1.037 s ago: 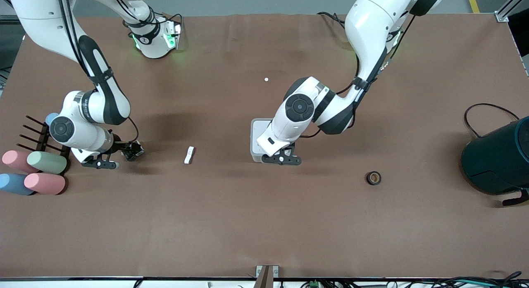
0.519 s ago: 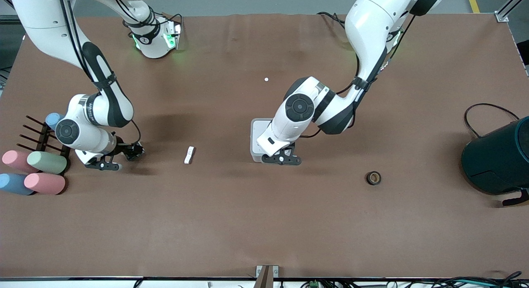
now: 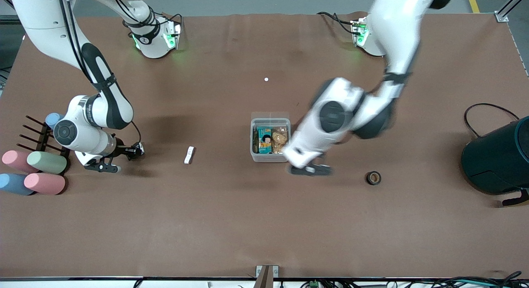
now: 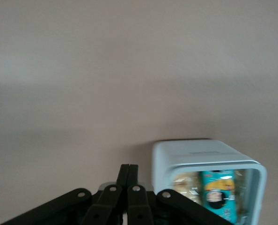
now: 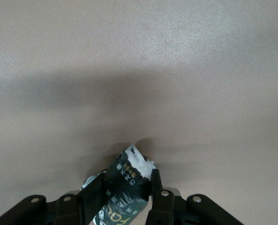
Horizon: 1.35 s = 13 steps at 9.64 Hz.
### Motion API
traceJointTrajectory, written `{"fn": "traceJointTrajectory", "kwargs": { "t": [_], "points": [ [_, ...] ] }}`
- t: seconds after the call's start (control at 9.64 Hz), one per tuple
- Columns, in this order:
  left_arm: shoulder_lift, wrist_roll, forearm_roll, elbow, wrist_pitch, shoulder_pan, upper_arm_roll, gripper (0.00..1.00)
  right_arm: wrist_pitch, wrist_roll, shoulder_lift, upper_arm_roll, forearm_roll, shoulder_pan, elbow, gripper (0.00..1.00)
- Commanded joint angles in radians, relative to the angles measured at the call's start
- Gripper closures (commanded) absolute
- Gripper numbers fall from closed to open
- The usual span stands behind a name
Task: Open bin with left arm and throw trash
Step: 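Drop the black wrapper into the bin while the left gripper reaches the tape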
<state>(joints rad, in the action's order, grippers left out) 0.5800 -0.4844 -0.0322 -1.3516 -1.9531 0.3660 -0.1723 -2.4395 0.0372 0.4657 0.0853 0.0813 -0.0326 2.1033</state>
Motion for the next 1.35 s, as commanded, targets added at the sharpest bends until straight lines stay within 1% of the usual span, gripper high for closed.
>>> {"fn": "traceJointTrajectory", "kwargs": {
  "t": [0.0,0.1,0.21,0.31,0.41,0.52,0.62,0.73,0.83,0.93,1.04,1.14,1.24],
  "points": [
    [-0.014,-0.005,0.012,-0.032,-0.003,0.007,-0.006,0.98,0.081,0.036,0.007,-0.006,0.056,-0.009,-0.052,1.0],
    [-0.012,0.056,0.017,-0.037,-0.001,-0.034,-0.009,0.98,0.188,0.038,-0.005,-0.004,0.087,-0.009,-0.107,1.0],
    [0.003,0.181,0.017,-0.043,-0.001,-0.095,-0.006,0.92,0.315,0.046,-0.034,-0.004,0.141,-0.007,-0.179,1.0],
    [0.041,0.26,0.037,-0.041,-0.003,-0.157,-0.001,0.58,0.435,0.091,-0.047,-0.004,0.194,-0.012,-0.269,1.0],
    [0.09,0.332,0.111,-0.043,-0.036,-0.224,-0.004,0.01,0.506,0.203,-0.047,-0.004,0.201,-0.042,-0.354,1.0],
    [0.112,0.398,0.173,-0.053,-0.079,-0.246,-0.003,0.0,0.542,0.34,-0.045,-0.006,0.204,-0.105,-0.427,1.0],
    [0.142,0.409,0.222,-0.061,-0.117,-0.269,-0.001,0.0,0.55,0.518,-0.044,-0.006,0.204,-0.193,-0.483,1.0],
    [0.156,0.418,0.245,-0.095,-0.148,-0.298,-0.006,0.0,0.547,0.678,-0.041,-0.006,0.221,-0.267,-0.532,1.0],
    [0.152,0.418,0.247,-0.145,-0.186,-0.292,-0.007,0.0,0.542,0.811,-0.035,-0.004,0.276,-0.345,-0.589,1.0],
    [0.149,0.417,0.247,-0.184,-0.204,-0.303,-0.009,0.0,0.53,0.93,-0.007,-0.002,0.287,-0.422,-0.633,1.0],
    [0.144,0.418,0.247,-0.22,-0.228,-0.308,-0.01,0.0,0.478,1.028,0.016,-0.002,0.29,-0.472,-0.675,1.0],
    [0.14,0.412,0.244,-0.265,-0.272,-0.309,-0.01,0.0,0.374,1.158,0.049,-0.002,0.29,-0.531,-0.692,1.0],
    [0.139,0.405,0.242,-0.299,-0.309,-0.309,-0.01,0.0,0.276,1.228,0.079,-0.002,0.285,-0.582,-0.694,1.0]
  ]
}}
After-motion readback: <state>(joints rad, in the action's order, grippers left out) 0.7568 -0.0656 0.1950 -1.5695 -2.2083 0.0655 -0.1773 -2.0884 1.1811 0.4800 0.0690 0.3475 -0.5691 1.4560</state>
